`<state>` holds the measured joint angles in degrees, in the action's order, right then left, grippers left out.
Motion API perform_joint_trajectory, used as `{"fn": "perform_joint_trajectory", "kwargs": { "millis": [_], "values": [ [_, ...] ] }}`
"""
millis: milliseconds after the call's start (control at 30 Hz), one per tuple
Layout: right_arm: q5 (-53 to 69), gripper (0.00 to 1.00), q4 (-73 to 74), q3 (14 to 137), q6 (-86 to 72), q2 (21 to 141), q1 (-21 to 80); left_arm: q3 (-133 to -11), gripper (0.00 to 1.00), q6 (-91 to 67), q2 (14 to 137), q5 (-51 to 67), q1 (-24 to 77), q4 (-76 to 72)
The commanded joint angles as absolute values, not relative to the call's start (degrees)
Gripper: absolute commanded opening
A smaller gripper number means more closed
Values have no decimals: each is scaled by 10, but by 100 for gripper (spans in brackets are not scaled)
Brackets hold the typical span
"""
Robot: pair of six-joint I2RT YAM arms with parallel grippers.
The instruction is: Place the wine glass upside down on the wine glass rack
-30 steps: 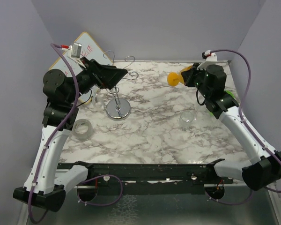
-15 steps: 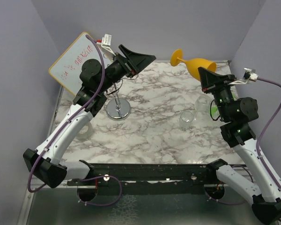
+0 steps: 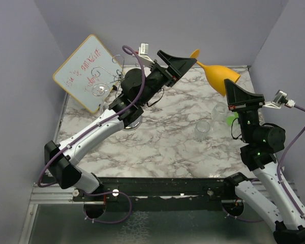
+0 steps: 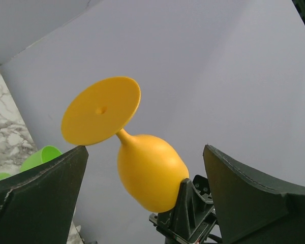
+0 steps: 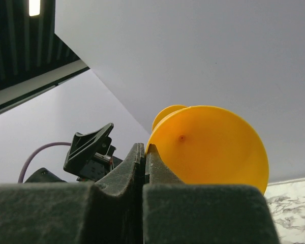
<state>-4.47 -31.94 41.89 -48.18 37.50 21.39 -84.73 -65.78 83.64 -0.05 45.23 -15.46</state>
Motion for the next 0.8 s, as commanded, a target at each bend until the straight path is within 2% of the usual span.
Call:
{"fn": "perform_joint_trajectory", "kwargs": {
  "millis": [0,233,367,633,767],
  "values": [
    [-45,1,-368,410,-539,375,215,-853,94,-666,850,-92,488,-181],
    [-42,1,-374,408,-543,380,215,-819,92,-673,836,-179,515,-192],
    [-34,1,-386,406,-550,387,215,-815,91,-680,837,-182,515,-209],
    [-11,1,-410,396,-574,401,215,-846,67,-687,860,-219,524,-214],
    [9,1,-417,393,-572,409,215,-858,61,-694,873,-223,530,-218]
  ]
}}
